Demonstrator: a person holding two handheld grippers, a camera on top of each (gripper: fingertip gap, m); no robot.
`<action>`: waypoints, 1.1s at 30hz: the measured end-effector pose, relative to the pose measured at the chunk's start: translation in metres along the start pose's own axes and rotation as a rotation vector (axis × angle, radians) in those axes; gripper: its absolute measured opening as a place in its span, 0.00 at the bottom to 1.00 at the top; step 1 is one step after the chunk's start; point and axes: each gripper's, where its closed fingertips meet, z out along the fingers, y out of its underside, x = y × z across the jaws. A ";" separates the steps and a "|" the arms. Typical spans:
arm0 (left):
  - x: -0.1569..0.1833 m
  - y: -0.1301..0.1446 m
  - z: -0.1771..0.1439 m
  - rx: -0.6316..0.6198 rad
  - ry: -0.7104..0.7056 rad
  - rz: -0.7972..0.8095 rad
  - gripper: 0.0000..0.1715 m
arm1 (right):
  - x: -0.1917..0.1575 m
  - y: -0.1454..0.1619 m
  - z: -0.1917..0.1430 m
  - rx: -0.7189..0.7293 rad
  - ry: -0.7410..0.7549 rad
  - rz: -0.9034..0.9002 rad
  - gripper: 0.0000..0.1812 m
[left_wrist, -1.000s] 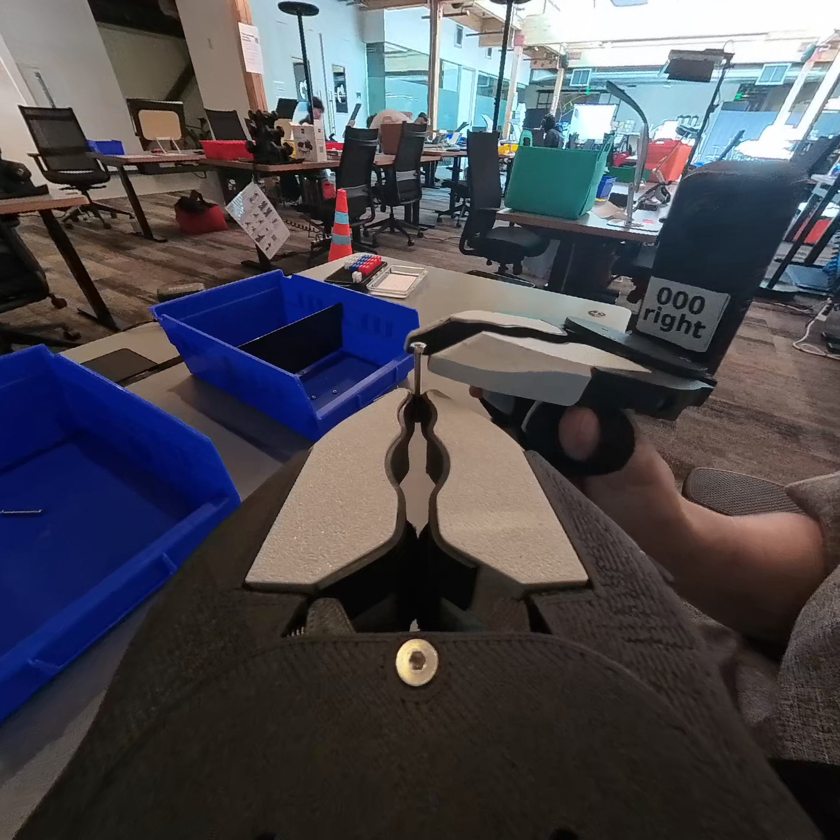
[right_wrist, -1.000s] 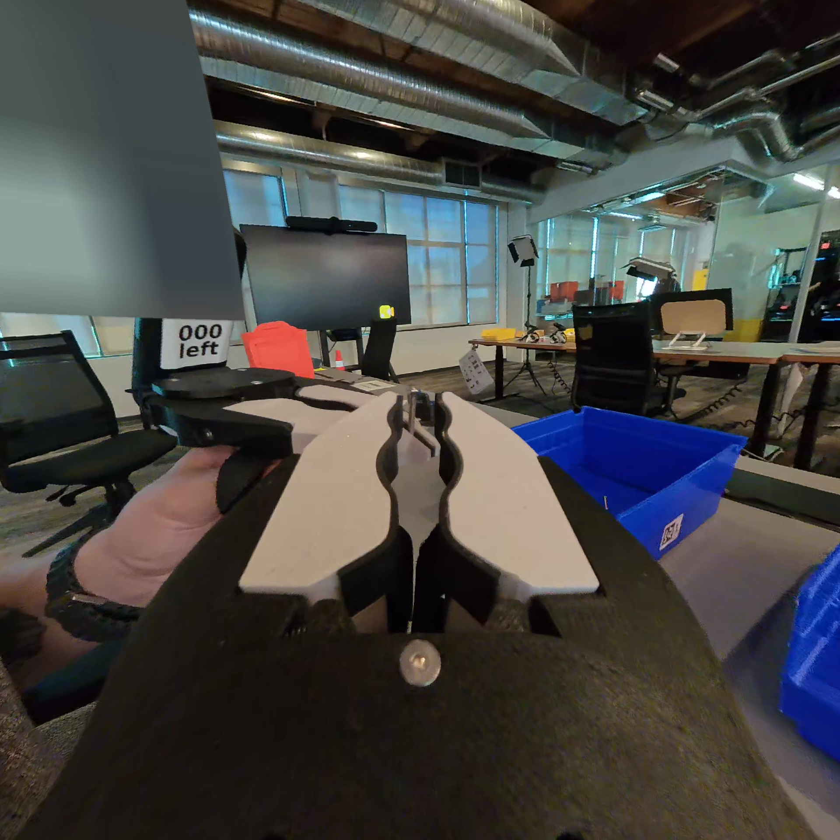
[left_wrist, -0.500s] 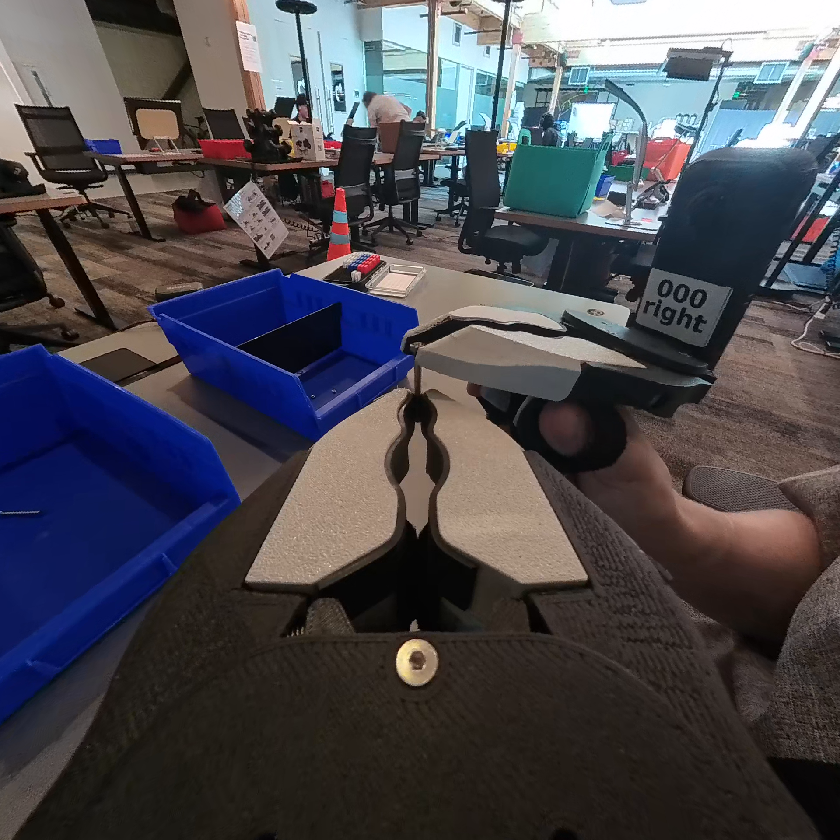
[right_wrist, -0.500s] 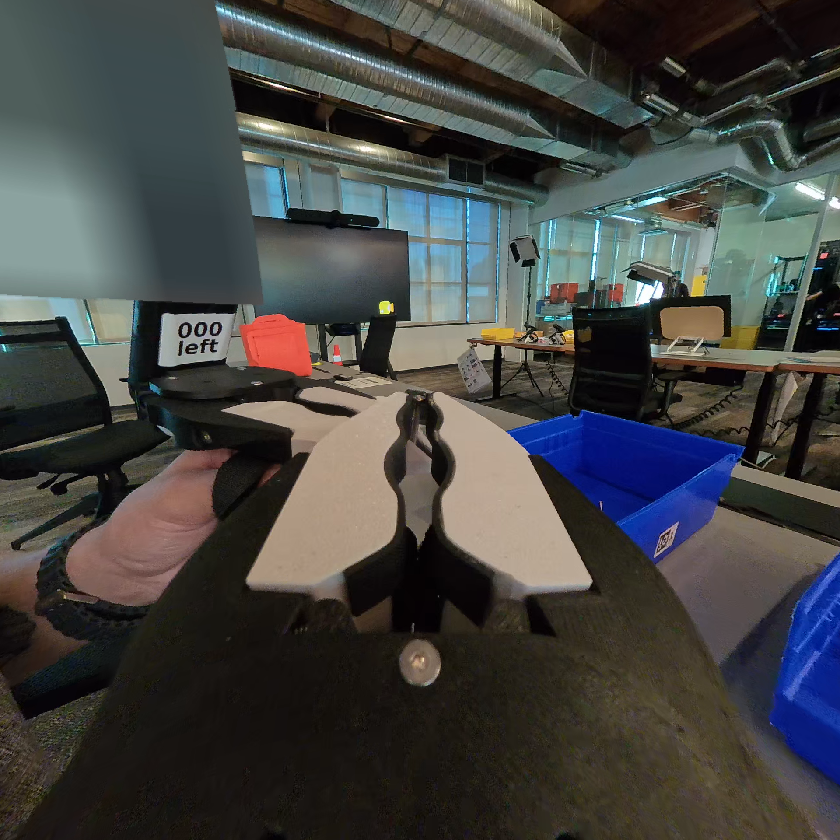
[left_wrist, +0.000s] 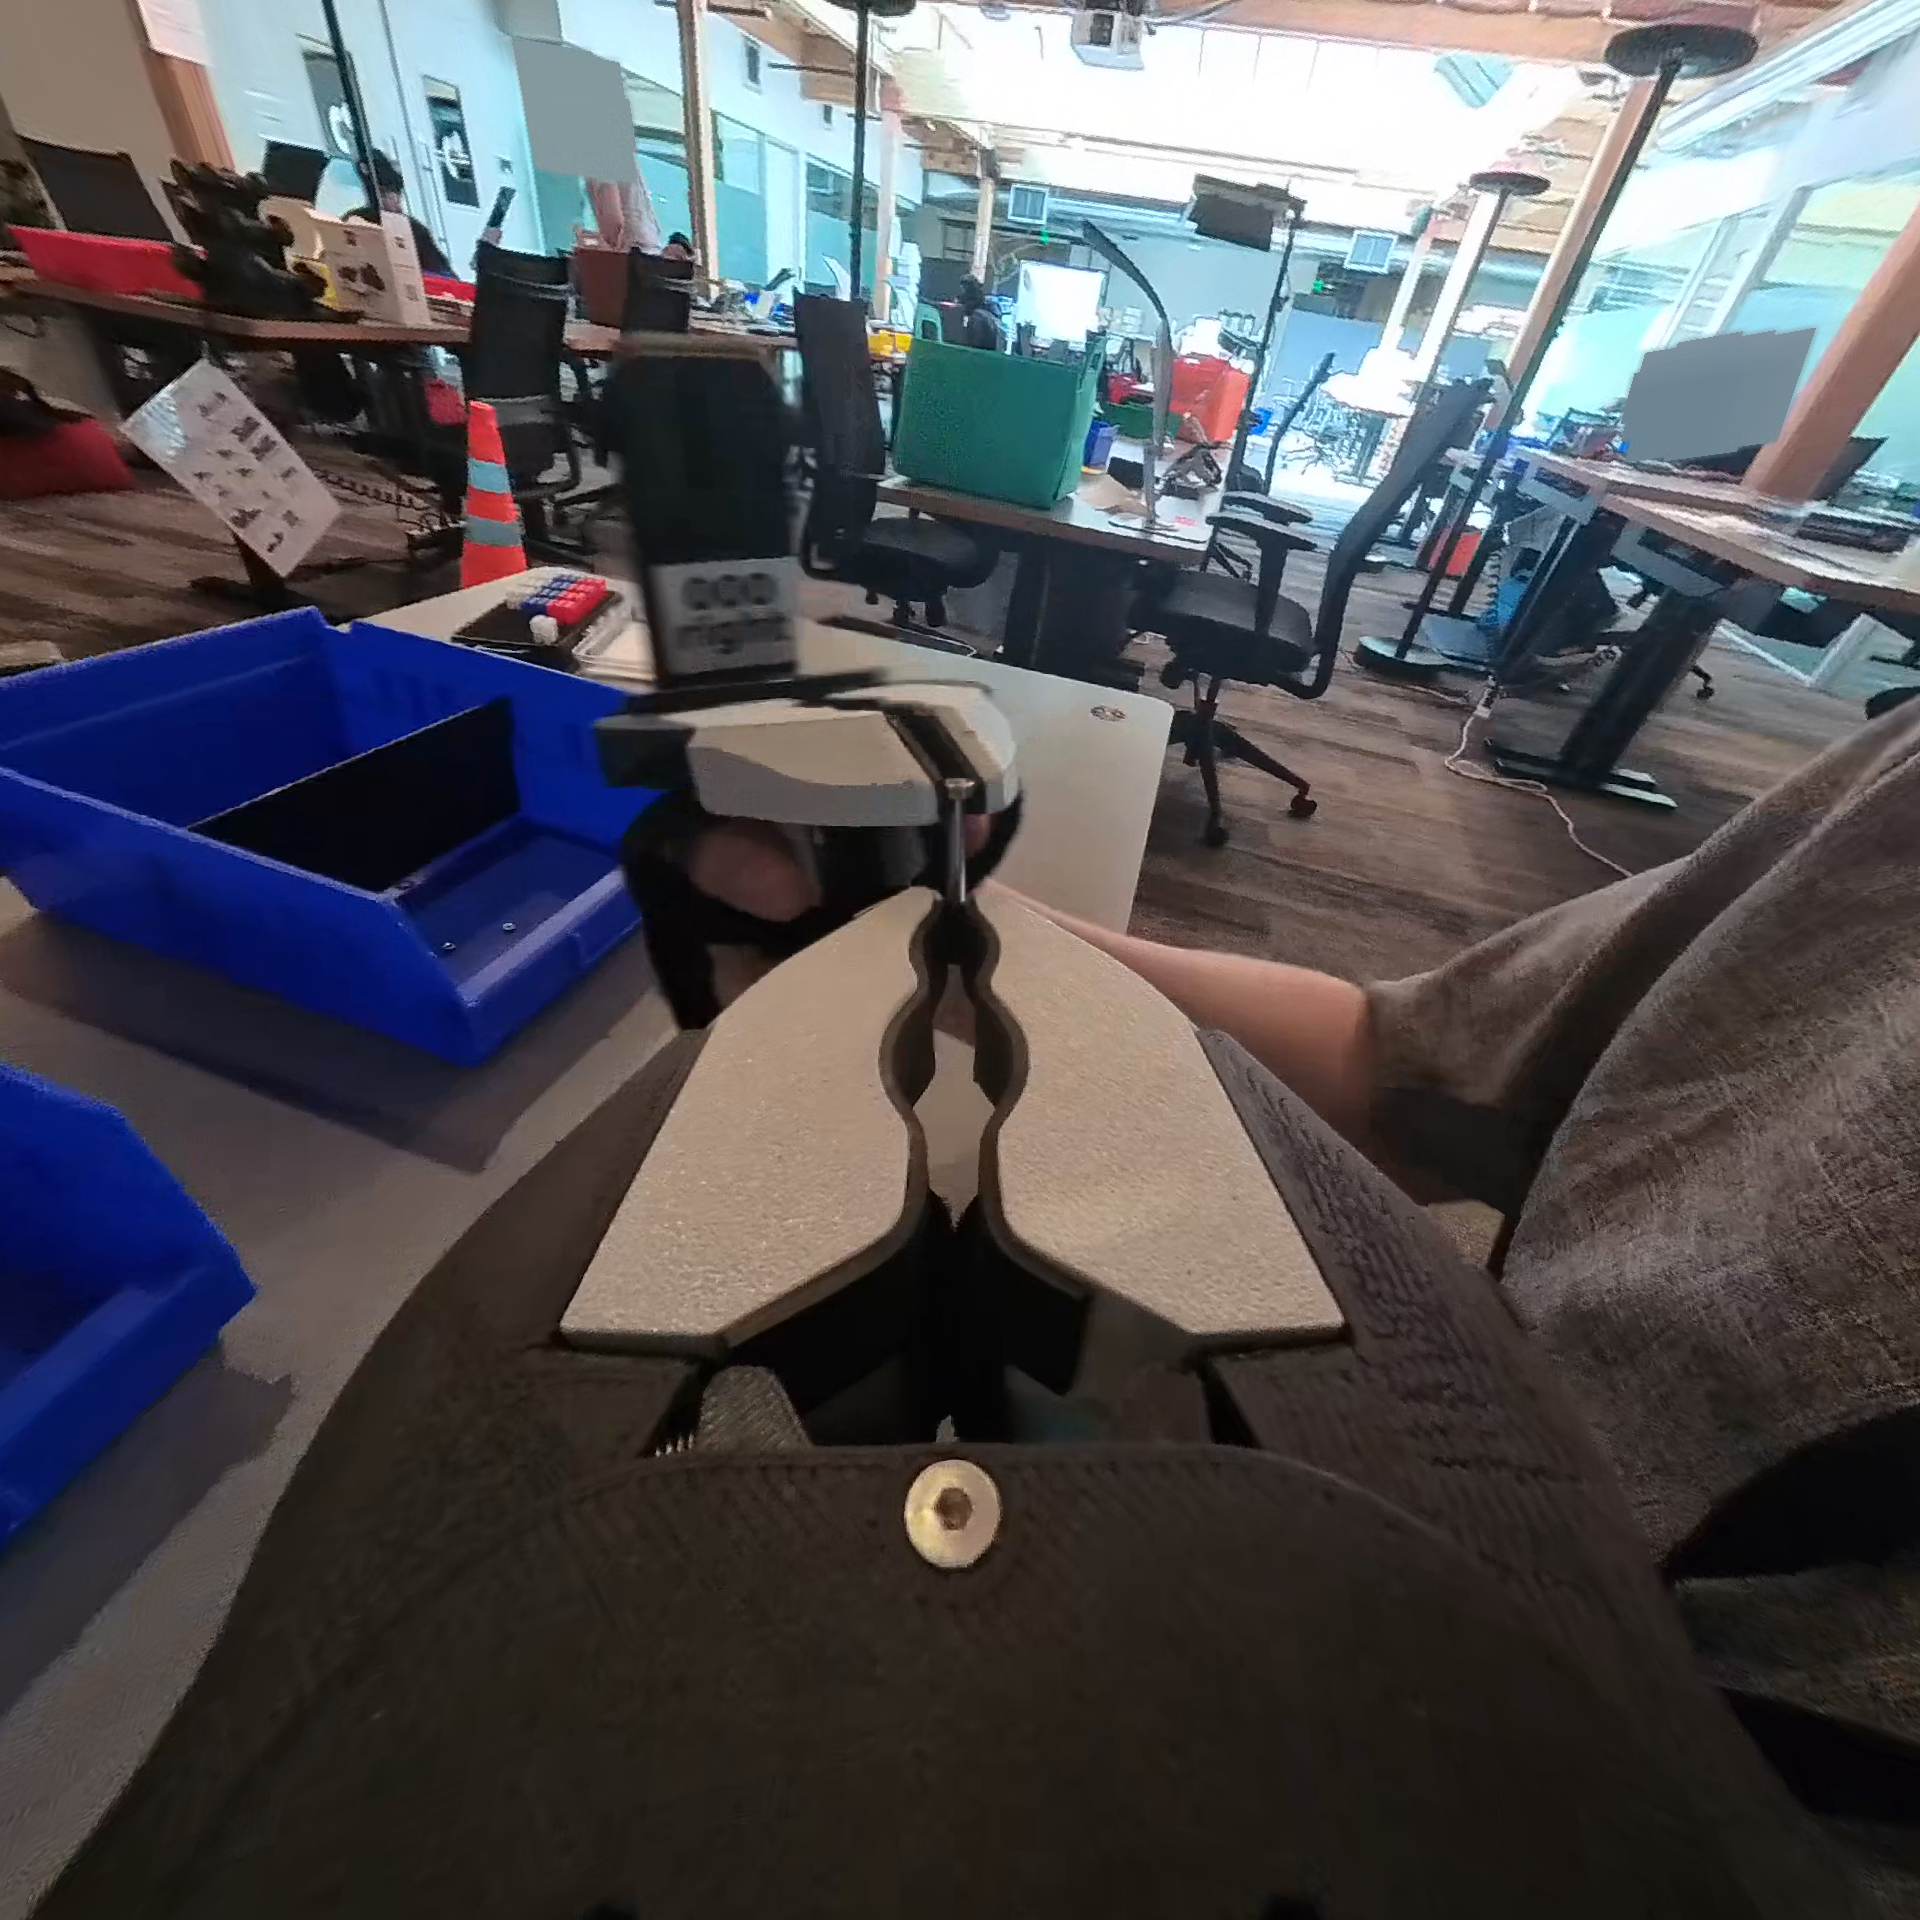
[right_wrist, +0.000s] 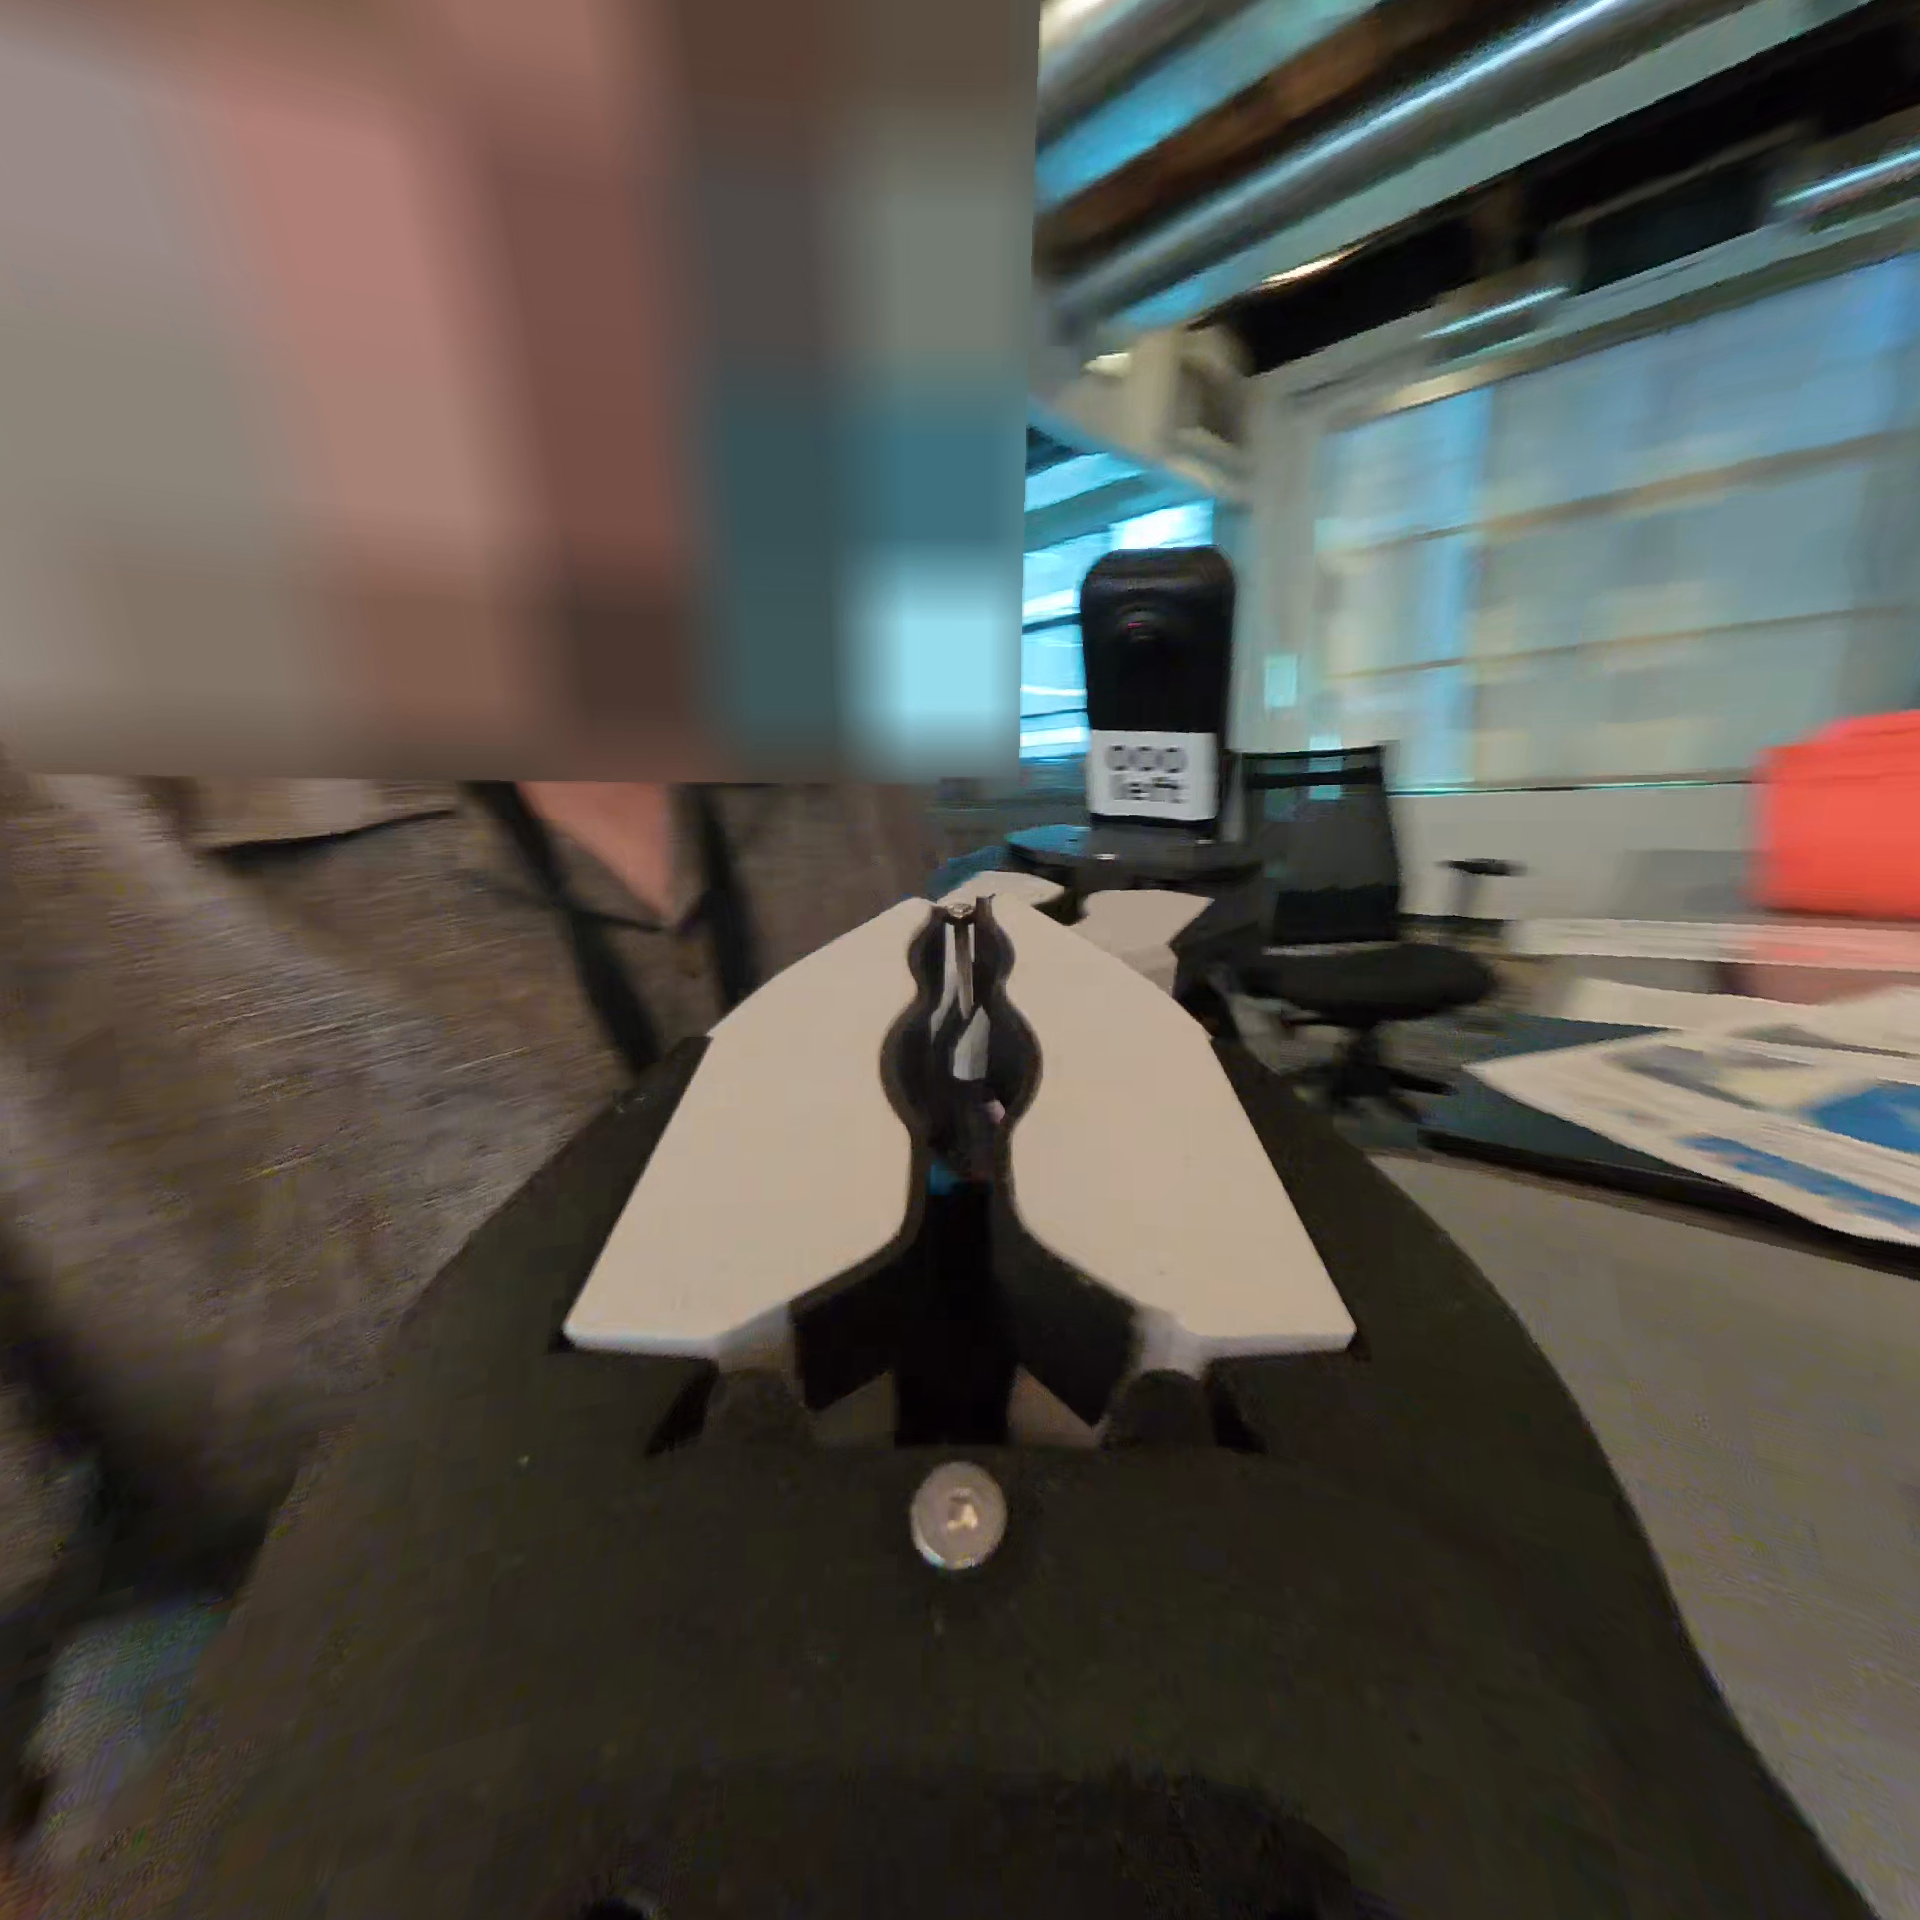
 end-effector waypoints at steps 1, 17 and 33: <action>0.002 0.001 0.002 -0.004 0.006 0.003 0.01 | -0.003 0.001 -0.001 -0.005 -0.092 0.039 0.02; -0.031 -0.004 -0.013 0.036 -0.166 -0.002 0.01 | 0.033 -0.012 -0.021 0.040 0.849 -0.275 0.07; -0.041 0.001 -0.011 0.008 -0.267 0.041 0.01 | 0.047 -0.002 -0.010 -0.084 1.330 -0.471 0.07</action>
